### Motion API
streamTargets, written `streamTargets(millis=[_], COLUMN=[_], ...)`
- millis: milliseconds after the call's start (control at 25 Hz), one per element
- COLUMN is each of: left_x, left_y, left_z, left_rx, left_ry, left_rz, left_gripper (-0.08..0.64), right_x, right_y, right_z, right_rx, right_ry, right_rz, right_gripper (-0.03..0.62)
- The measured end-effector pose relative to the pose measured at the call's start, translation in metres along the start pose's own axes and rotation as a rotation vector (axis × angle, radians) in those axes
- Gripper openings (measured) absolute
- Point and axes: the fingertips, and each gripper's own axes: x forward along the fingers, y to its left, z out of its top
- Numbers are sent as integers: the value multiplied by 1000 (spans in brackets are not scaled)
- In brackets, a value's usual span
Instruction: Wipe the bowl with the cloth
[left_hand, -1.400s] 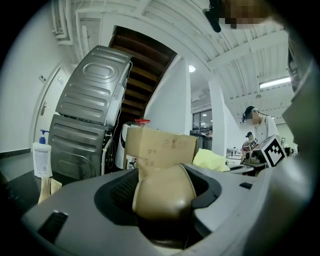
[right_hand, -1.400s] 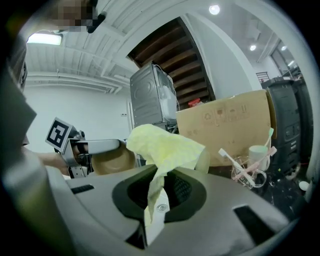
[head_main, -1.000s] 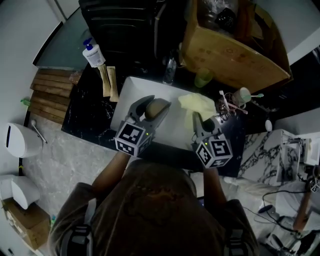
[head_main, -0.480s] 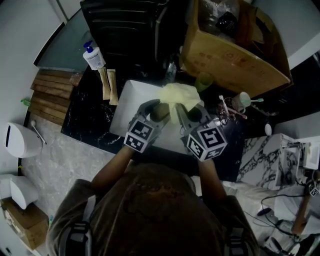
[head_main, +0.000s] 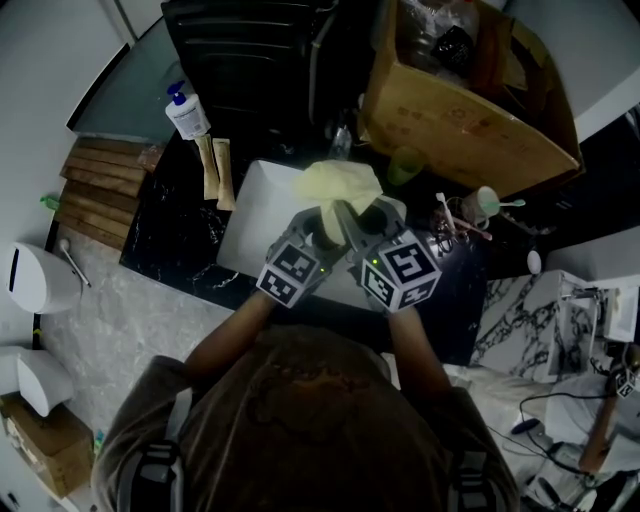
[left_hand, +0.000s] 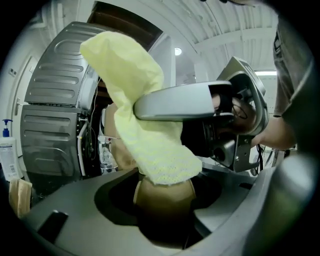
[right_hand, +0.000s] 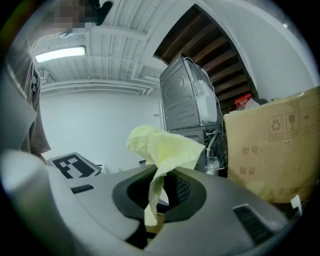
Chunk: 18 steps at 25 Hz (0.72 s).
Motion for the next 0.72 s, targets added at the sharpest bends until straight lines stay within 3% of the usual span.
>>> streamTargets(millis=[320,720], left_x=[-7,-12], left_y=[-6,-4], left_z=[9,12], left_rx=[4,-36], left_ry=[-11,-20], left_rz=[-15,-15], left_gripper=[253,253], right_x=[3,5], right_y=[8,0], right_z=[-10,-27], right_rx=[-43,-108], right_ry=[25,76], right_rz=[41,5], right_gripper=[20,20])
